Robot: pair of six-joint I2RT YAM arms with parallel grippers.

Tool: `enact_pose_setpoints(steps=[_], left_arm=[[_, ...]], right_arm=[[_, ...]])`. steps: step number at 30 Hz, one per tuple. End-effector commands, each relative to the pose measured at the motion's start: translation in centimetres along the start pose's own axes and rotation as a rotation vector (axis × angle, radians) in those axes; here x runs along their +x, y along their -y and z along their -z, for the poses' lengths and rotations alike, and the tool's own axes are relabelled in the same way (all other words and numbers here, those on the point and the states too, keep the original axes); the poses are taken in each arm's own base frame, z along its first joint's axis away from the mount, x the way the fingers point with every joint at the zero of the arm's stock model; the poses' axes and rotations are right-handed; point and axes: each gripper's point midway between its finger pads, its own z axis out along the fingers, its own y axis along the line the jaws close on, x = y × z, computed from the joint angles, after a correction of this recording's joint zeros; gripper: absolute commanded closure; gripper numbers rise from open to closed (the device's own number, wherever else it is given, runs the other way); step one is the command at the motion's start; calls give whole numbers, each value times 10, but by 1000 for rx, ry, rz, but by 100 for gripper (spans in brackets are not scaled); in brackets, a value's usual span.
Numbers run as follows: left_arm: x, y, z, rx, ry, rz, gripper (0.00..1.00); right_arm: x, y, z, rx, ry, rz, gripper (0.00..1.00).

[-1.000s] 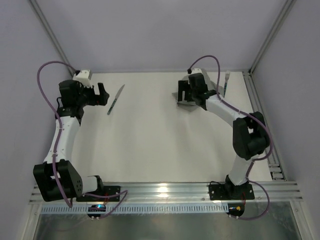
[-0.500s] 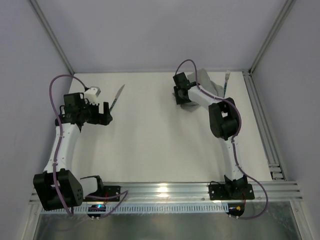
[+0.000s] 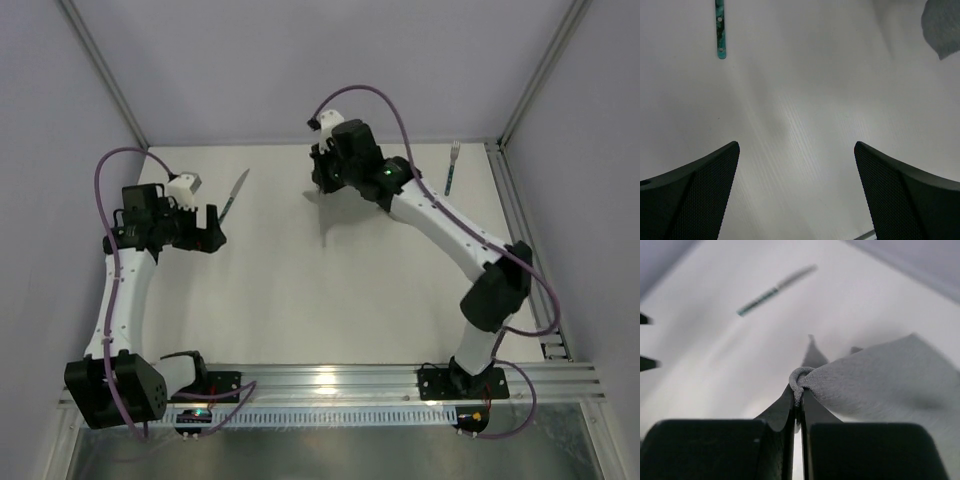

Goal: Fold the napkin into a case and place the utensils inside
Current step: Move the crumpled napkin to the center of the board.

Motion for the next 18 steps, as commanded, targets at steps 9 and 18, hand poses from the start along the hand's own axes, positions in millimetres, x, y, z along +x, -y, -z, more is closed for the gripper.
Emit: enact_pose_setpoints(steps=[9,18], left_arm=[[-30,29,29,99,100,-88,1],[4,44,0,196,-4,-133,8]], right_arm=[[-44,2,121,-148,265,-38,97],[76,50,43,-127,-20,-267,94]])
